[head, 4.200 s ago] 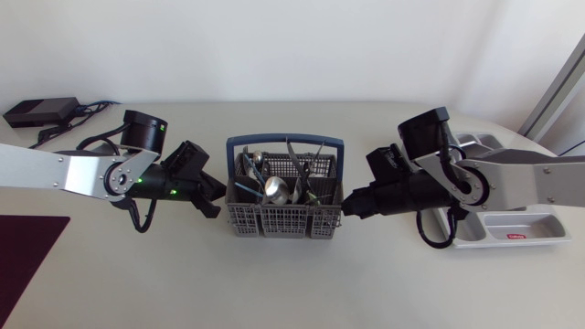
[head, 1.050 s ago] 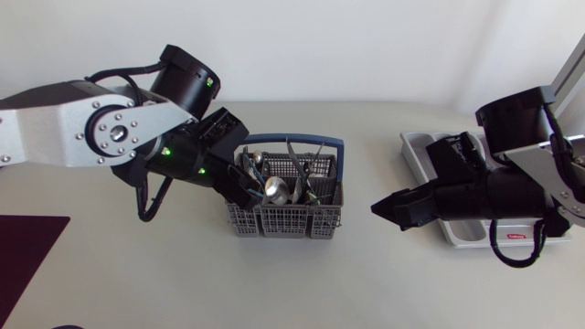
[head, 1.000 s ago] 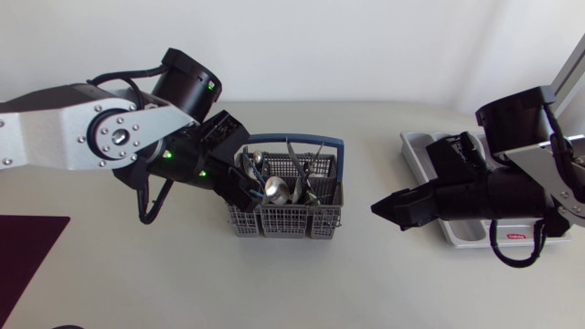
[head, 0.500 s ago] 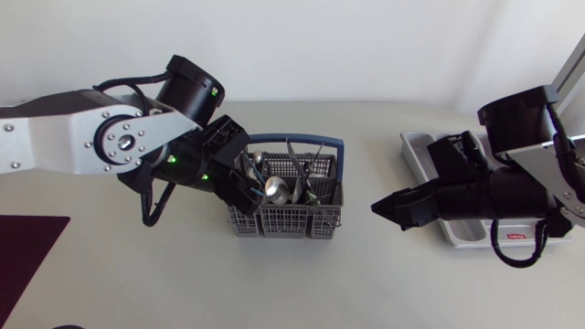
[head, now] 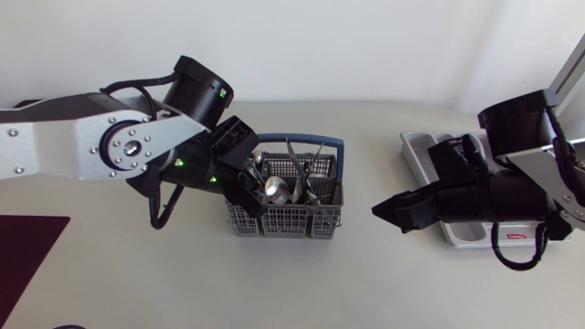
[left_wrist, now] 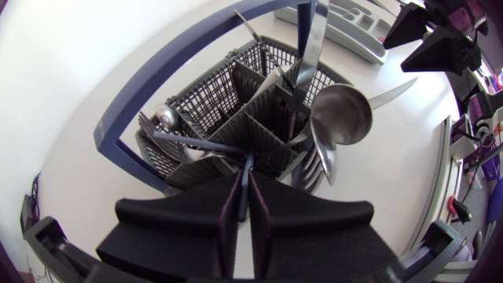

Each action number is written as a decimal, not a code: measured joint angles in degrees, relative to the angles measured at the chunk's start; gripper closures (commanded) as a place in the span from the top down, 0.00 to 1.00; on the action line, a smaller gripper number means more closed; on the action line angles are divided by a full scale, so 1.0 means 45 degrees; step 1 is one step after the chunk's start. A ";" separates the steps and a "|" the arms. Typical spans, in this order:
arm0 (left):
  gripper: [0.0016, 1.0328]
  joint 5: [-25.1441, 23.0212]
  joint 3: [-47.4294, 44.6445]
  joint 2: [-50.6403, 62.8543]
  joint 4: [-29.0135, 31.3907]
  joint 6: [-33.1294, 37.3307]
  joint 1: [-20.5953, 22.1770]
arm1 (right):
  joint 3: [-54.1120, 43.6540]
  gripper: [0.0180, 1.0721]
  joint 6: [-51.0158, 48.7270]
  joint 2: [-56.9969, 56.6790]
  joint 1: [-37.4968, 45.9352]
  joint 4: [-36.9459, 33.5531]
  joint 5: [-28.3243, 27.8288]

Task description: Sort the cutlery from the basket into the organizer compartments.

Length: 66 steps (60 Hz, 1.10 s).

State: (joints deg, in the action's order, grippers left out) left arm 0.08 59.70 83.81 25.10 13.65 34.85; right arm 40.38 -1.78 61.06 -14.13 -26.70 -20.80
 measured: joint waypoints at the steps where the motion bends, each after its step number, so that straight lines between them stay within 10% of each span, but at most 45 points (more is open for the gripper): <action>1: 0.03 0.0000 0.0000 -0.0010 -0.0005 0.0000 0.0005 | 0.0000 0.77 0.0000 0.0000 0.0000 0.0000 0.0000; 66: 0.03 0.0102 0.2963 -0.4760 0.5799 0.0393 -0.0121 | 0.0015 0.84 -0.0675 -0.1452 -0.1185 -0.0510 0.0350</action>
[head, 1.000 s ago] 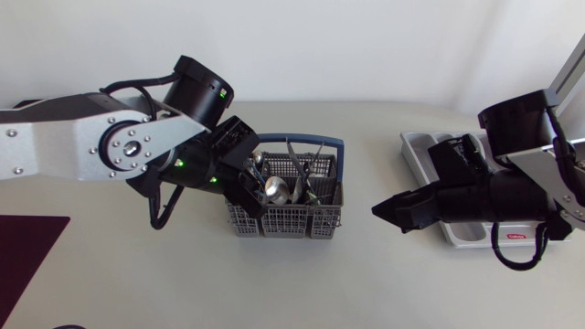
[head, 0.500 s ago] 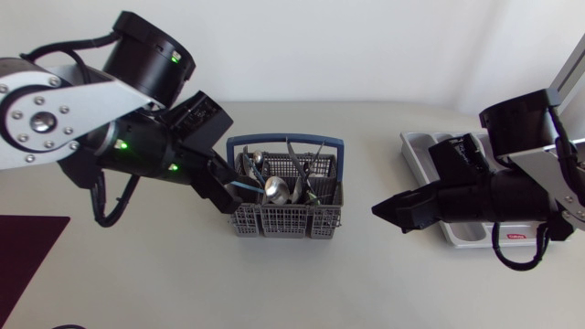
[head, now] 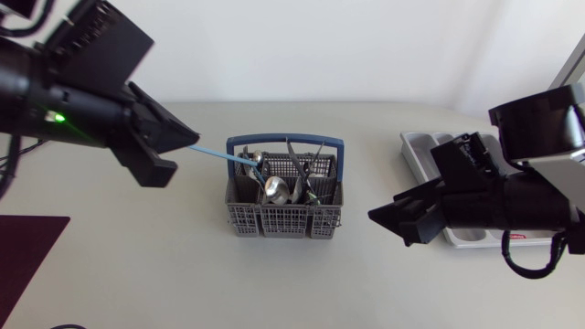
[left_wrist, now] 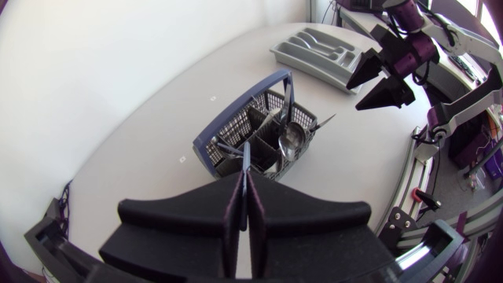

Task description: Sort the cutlery from the basket into the organizer compartments.

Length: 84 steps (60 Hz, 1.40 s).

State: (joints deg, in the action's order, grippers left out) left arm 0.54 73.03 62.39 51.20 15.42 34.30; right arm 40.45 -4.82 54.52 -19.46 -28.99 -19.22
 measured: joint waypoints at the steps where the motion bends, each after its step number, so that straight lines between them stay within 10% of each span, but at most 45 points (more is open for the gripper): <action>1: 0.03 0.0000 0.0112 -0.0087 0.0087 0.0005 0.0000 | 0.0015 0.85 -0.0015 -0.0117 -0.0083 0.0000 0.0087; 24: 0.03 -0.1676 0.1355 -0.0636 0.0758 -0.0102 0.0000 | 0.1292 0.86 -0.2084 -0.1428 -0.4556 0.0199 0.4109; 57: 0.03 -0.5498 0.1185 0.2195 -0.0442 -0.0534 0.0034 | 0.1501 0.85 -0.4041 -0.1268 -0.6324 0.1384 0.4435; 84: 0.03 -0.6737 0.1316 0.3599 -0.0491 -0.1054 0.0539 | 0.0758 0.50 -0.4716 0.0146 -0.6547 0.3002 0.4473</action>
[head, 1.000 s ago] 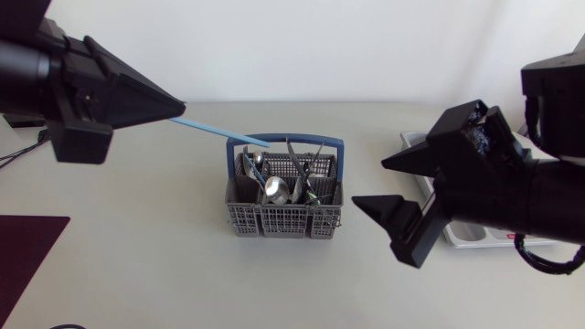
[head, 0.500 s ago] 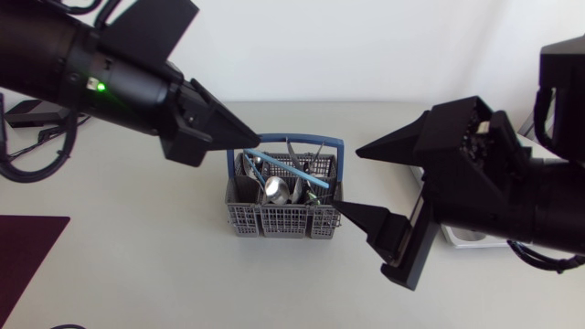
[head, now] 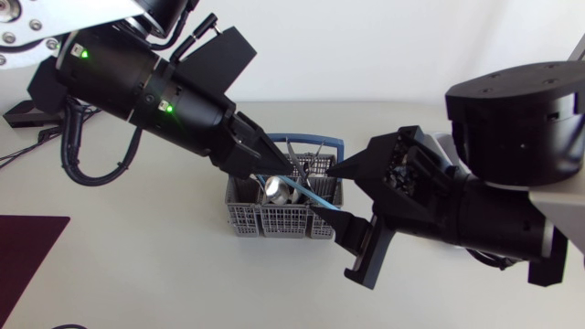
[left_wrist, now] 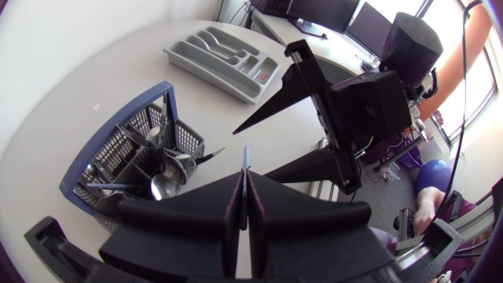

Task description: Sort the cutlery from the basket into the organizer compartments.

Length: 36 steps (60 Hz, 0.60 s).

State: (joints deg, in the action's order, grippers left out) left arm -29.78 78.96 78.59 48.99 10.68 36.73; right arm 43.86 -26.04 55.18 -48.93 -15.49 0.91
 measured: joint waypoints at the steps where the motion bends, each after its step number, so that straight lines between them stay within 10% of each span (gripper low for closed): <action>1: 0.03 0.0000 0.0024 0.0005 0.0005 -0.0019 0.0019 | 0.0000 0.48 -0.0005 0.0024 -0.0024 0.0068 0.0010; 22: 0.03 -0.0063 0.0272 0.0005 0.0005 -0.0102 0.0083 | 0.0000 0.05 -0.0029 0.0491 -0.0442 0.0107 0.0044; 36: 0.11 -0.0097 0.0321 0.0005 0.0058 -0.0155 0.0083 | 0.0000 0.05 -0.0024 0.0554 -0.0442 0.0049 0.0248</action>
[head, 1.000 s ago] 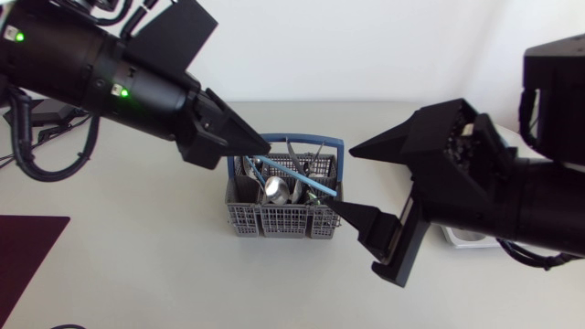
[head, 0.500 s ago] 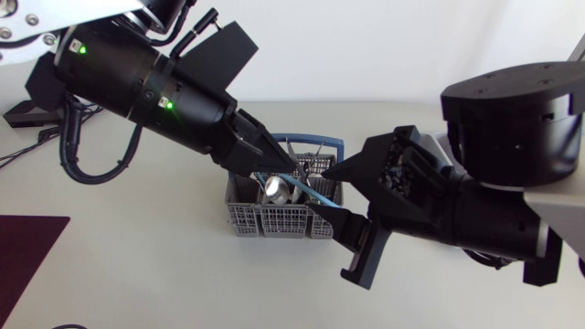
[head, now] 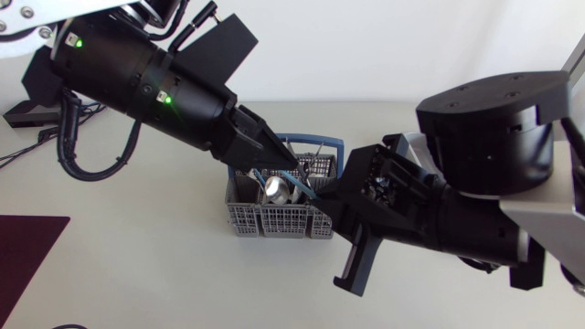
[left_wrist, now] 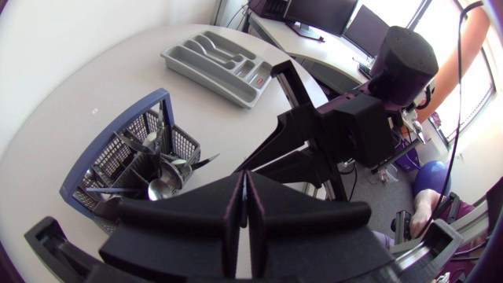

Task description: Sort the cutlery from the basket into the organizer compartments.

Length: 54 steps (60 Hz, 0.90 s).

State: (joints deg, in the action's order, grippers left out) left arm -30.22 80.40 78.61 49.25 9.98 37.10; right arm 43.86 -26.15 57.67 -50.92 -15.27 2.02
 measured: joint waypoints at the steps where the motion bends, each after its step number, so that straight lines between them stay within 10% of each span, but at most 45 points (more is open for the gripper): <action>1: 0.13 0.0000 0.0010 0.0000 0.0019 -0.0015 0.0000 | 0.0000 0.05 0.0005 0.0000 0.0000 0.0000 0.0005; 15: 0.49 -0.0121 0.0627 -0.0029 -0.0097 -0.0583 -0.0617 | -0.0034 0.05 0.0049 -0.0175 0.0000 -0.0670 0.0194; 34: 0.50 -0.0228 0.0729 -0.1103 -0.1569 -0.1253 -0.3478 | -0.0296 0.05 0.0345 -0.1681 0.0578 -0.1695 0.0384; 54: 0.50 0.0748 -0.3254 -0.3735 -0.3123 0.0811 -0.4031 | -0.0335 0.05 0.0865 -0.2851 0.4323 -0.2152 -0.0529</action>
State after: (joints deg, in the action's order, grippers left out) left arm -26.85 65.76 61.80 35.20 13.63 18.96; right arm 42.35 -22.26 44.84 -31.46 -24.95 -0.36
